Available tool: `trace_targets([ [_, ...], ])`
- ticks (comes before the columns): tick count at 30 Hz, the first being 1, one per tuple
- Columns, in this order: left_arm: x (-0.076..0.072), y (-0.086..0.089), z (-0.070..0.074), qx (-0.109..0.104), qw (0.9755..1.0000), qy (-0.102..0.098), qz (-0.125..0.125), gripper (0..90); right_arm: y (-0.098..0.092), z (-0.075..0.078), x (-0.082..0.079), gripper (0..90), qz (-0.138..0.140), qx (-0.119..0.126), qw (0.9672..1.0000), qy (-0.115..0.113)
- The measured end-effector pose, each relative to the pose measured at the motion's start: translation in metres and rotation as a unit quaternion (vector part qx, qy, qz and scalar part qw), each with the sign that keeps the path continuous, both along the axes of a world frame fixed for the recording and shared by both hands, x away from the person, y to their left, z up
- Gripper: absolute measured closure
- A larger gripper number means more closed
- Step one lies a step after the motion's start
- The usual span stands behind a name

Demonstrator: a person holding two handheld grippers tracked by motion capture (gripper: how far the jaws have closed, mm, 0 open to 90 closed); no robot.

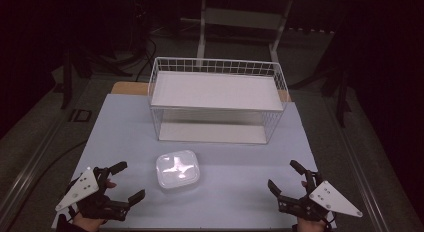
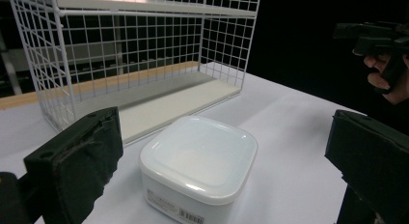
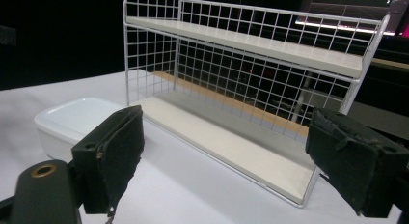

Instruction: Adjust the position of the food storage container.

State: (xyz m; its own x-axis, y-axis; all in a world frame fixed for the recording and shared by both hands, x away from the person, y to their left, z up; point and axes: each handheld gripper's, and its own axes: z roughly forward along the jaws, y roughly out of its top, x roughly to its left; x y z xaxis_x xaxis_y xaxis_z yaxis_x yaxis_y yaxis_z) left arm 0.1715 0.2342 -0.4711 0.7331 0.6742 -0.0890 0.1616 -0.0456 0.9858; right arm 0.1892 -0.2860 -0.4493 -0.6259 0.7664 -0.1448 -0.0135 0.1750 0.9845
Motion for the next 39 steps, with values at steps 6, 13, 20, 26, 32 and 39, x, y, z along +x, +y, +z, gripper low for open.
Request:
trace_targets([
  [6, 0.0, 0.006, 0.013, 0.008, 0.9999, -0.011, 0.005, 0.0, 0.001, 0.004, -0.001, 13.1, -0.007, -0.001, 1.0, -0.004],
  [13, 0.007, 0.012, 0.021, 0.054, 0.9985, 0.001, -0.004, 0.0, 0.004, 0.011, 0.0, 13.0, -0.012, 0.0, 0.9999, -0.006],
  [20, 0.019, 0.015, 0.011, 0.085, 0.9959, 0.025, -0.017, 6.4, 0.005, 0.013, -0.001, 13.1, -0.012, 0.002, 0.9999, -0.01],
  [26, 0.028, 0.015, -0.006, 0.097, 0.9937, 0.044, -0.033, 24.4, 0.006, 0.011, -0.001, 13.1, -0.011, -0.003, 0.9999, -0.006],
  [32, 0.039, 0.017, -0.026, 0.104, 0.9907, 0.079, -0.041, 48.5, 0.008, 0.01, -0.001, 13.1, -0.01, -0.006, 0.9999, -0.006],
  [39, 0.051, 0.009, -0.047, 0.137, 0.9816, 0.125, -0.045, 66.6, 0.009, 0.009, -0.001, 13.2, -0.008, -0.009, 0.9999, -0.004],
])
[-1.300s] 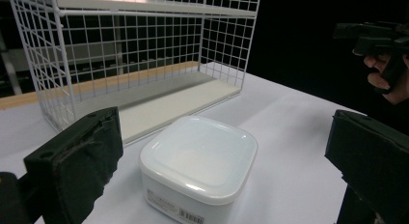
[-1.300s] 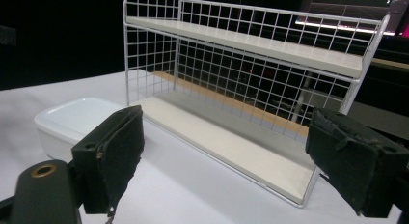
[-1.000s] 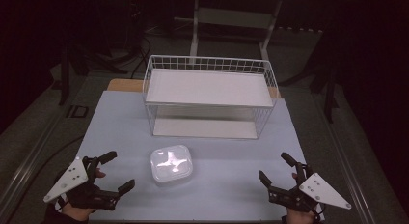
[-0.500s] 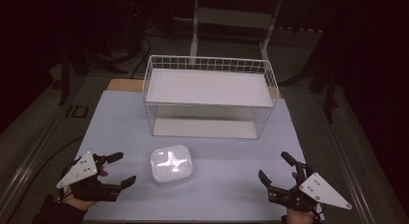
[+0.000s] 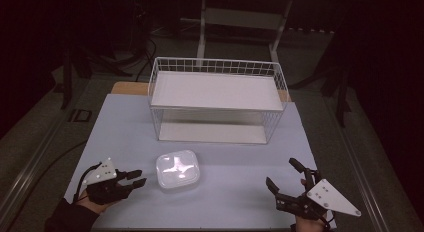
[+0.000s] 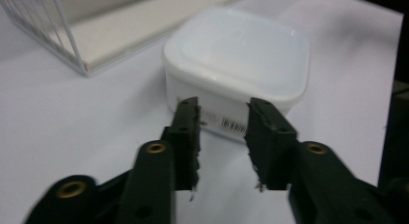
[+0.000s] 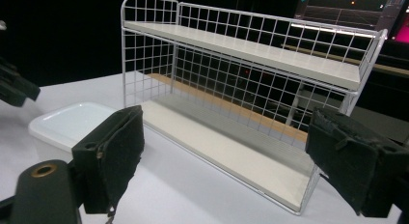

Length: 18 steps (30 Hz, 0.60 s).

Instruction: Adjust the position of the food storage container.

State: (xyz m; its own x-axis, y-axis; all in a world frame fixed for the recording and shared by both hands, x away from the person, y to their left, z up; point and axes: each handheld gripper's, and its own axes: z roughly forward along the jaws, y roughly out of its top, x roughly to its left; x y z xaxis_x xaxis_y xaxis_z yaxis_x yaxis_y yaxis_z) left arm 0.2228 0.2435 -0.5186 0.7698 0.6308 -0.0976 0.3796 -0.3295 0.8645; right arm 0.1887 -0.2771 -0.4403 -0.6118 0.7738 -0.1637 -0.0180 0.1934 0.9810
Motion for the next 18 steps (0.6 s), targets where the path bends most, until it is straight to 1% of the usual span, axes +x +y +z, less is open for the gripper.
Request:
trace_targets([
  [1, 0.002, -0.002, -0.003, 0.006, 1.0, 0.006, 0.0, 68.5, 0.0, 0.0, 0.0, 13.2, 0.0, -0.001, 1.0, 0.0],
  [2, 0.002, -0.002, -0.003, 0.006, 1.0, 0.006, 0.0, 71.7, 0.0, 0.0, 0.0, 13.2, 0.0, -0.001, 1.0, -0.002],
  [3, 0.005, -0.006, -0.008, 0.021, 0.9996, 0.019, -0.001, 74.6, 0.0, 0.001, 0.0, 13.2, 0.0, -0.001, 1.0, -0.002],
  [4, 0.007, -0.009, -0.009, 0.026, 0.9994, 0.022, -0.003, 76.8, 0.0, 0.001, 0.0, 13.2, 0.0, -0.001, 1.0, -0.002],
  [5, 0.007, -0.009, -0.009, 0.026, 0.9994, 0.022, -0.003, 80.4, 0.0, 0.0, 0.0, 13.3, -0.001, -0.001, 1.0, -0.001],
  [6, 0.008, -0.012, -0.01, 0.034, 0.9991, 0.024, -0.004, 82.2, 0.0, 0.0, 0.0, 13.3, 0.0, 0.0, 1.0, 0.0],
  [7, 0.01, -0.014, -0.011, 0.039, 0.9989, 0.026, -0.005, 86.6, 0.0, 0.0, 0.0, 13.3, -0.001, 0.0, 1.0, 0.001],
  [8, 0.012, -0.017, -0.012, 0.044, 0.9986, 0.028, -0.007, 88.0, -0.001, 0.0, 0.0, 13.3, 0.0, -0.001, 1.0, 0.001],
  [9, 0.014, -0.019, -0.013, 0.046, 0.9985, 0.029, -0.008, 88.8, -0.001, -0.001, 0.0, 13.3, 0.0, -0.002, 1.0, 0.001],
  [10, 0.02, -0.024, -0.015, 0.055, 0.9976, 0.041, -0.011, 89.0, -0.001, 0.0, 0.0, 13.3, -0.001, -0.002, 1.0, 0.002],
  [11, 0.022, -0.026, -0.017, 0.059, 0.9972, 0.043, -0.013, 89.0, -0.001, 0.0, 0.0, 13.3, -0.001, -0.001, 1.0, 0.001],
  [12, 0.022, -0.026, -0.017, 0.059, 0.9972, 0.043, -0.013, 89.0, -0.001, 0.0, 0.0, 13.3, -0.001, -0.001, 1.0, 0.001],
  [13, 0.026, -0.031, -0.019, 0.059, 0.9968, 0.051, -0.017, 89.1, -0.002, 0.0, 0.0, 13.3, 0.0, -0.001, 1.0, 0.0],
  [14, 0.026, -0.031, -0.019, 0.059, 0.9968, 0.051, -0.017, 89.1, -0.002, 0.0, 0.0, 13.3, 0.0, -0.001, 1.0, 0.0],
  [16, 0.031, -0.035, -0.02, 0.063, 0.9965, 0.05, -0.02, 89.1, -0.002, 0.0, 0.0, 13.3, -0.001, 0.0, 1.0, 0.001],
  [18, 0.033, -0.037, -0.02, 0.063, 0.9967, 0.048, -0.018, 89.1, -0.002, 0.0, 0.0, 13.4, -0.001, -0.001, 1.0, 0.001],
])
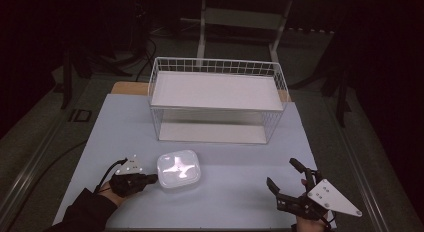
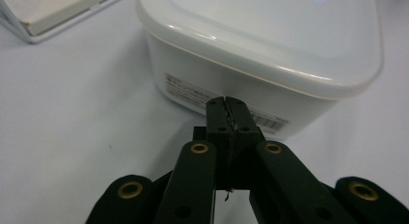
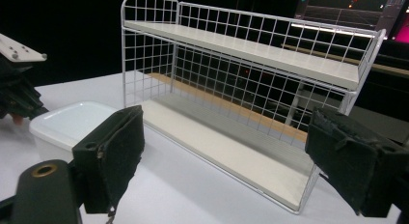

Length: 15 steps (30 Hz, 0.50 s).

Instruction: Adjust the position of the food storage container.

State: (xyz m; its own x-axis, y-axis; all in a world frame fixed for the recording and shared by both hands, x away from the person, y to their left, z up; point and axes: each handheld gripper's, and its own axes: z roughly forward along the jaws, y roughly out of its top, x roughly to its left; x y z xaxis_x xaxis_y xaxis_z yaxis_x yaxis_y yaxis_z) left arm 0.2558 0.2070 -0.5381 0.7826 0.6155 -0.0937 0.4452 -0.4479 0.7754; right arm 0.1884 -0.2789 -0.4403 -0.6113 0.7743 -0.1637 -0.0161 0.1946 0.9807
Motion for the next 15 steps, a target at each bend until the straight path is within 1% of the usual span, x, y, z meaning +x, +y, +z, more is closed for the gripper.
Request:
trace_targets([
  [1, 0.002, 0.0, 0.0, -0.002, 1.0, 0.001, 0.0, 89.1, 0.0, 0.0, 0.0, 13.4, 0.0, 0.0, 1.0, 0.0],
  [2, 0.007, -0.002, 0.002, -0.006, 1.0, 0.0, 0.002, 89.1, 0.0, 0.0, 0.0, 13.4, 0.001, 0.0, 1.0, 0.0],
  [3, 0.007, -0.002, 0.002, -0.006, 1.0, 0.0, 0.002, 89.1, 0.0, 0.0, 0.0, 13.4, 0.001, 0.0, 1.0, 0.0],
  [4, 0.012, -0.007, 0.002, -0.008, 1.0, -0.001, 0.004, 89.1, 0.001, 0.0, 0.0, 13.4, 0.002, -0.001, 1.0, 0.001],
  [5, 0.012, -0.007, 0.002, -0.008, 1.0, -0.001, 0.004, 89.1, 0.001, 0.0, 0.0, 13.4, 0.003, -0.002, 1.0, 0.001],
  [8, 0.02, -0.014, 0.002, -0.011, 0.9999, 0.0, 0.004, 89.1, 0.002, -0.001, 0.0, 13.4, 0.003, -0.003, 1.0, -0.001],
  [9, 0.025, -0.02, 0.002, -0.017, 0.9999, -0.001, -0.001, 89.1, 0.001, -0.001, 0.0, 13.4, 0.003, -0.003, 1.0, 0.0],
  [11, 0.026, -0.023, 0.002, -0.015, 0.9999, -0.002, -0.001, 89.1, 0.0, -0.001, 0.0, 13.4, 0.002, -0.003, 1.0, 0.001],
  [12, 0.025, -0.026, 0.005, -0.004, 1.0, -0.005, -0.005, 89.1, 0.0, -0.002, 0.0, 13.4, 0.002, -0.003, 1.0, 0.002],
  [15, 0.022, -0.023, 0.007, -0.002, 1.0, -0.006, -0.002, 89.1, 0.0, -0.003, 0.0, 13.4, 0.002, -0.005, 1.0, 0.004],
])
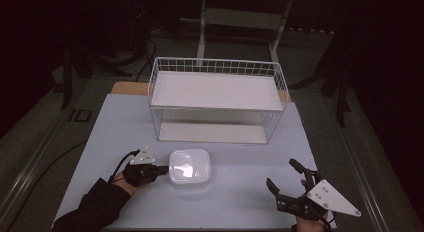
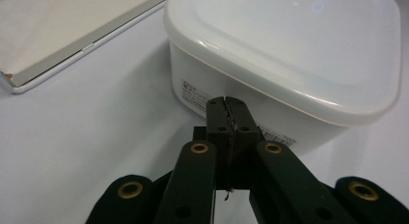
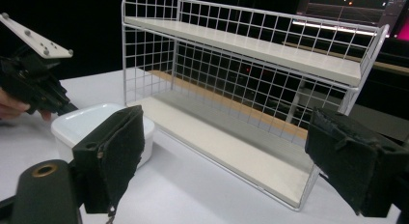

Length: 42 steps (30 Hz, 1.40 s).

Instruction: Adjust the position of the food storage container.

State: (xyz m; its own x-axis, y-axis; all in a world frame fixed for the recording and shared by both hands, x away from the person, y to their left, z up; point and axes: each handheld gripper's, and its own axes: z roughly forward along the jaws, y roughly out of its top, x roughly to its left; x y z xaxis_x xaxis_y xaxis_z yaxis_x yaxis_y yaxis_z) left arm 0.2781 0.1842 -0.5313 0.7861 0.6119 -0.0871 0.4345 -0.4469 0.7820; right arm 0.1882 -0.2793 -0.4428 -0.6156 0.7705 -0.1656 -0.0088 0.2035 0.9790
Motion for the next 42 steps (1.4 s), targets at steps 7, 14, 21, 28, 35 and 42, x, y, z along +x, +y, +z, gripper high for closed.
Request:
trace_targets([
  [7, 0.002, 0.004, -0.002, -0.009, 0.9998, 0.014, 0.009, 89.2, 0.001, -0.002, 0.0, 13.4, 0.004, -0.001, 1.0, 0.003],
  [14, 0.009, -0.011, -0.002, -0.011, 0.9998, 0.017, -0.005, 89.2, 0.005, -0.005, 0.001, 13.4, 0.011, -0.008, 0.9999, 0.006],
  [21, 0.014, -0.03, -0.002, -0.01, 0.9994, 0.021, -0.025, 89.2, 0.005, -0.005, 0.001, 13.4, 0.011, -0.008, 0.9999, 0.005],
  [28, 0.021, -0.05, -0.002, -0.013, 0.9989, 0.02, -0.039, 89.2, 0.004, -0.005, 0.001, 13.4, 0.012, -0.007, 0.9999, 0.005],
  [35, 0.028, -0.062, -0.004, -0.019, 0.9987, 0.021, -0.043, 89.2, 0.004, -0.005, 0.001, 13.4, 0.012, -0.007, 0.9999, 0.007],
  [42, 0.03, -0.072, -0.005, -0.021, 0.9983, 0.023, -0.05, 89.2, 0.004, -0.006, 0.001, 13.4, 0.013, -0.01, 0.9998, 0.007],
])
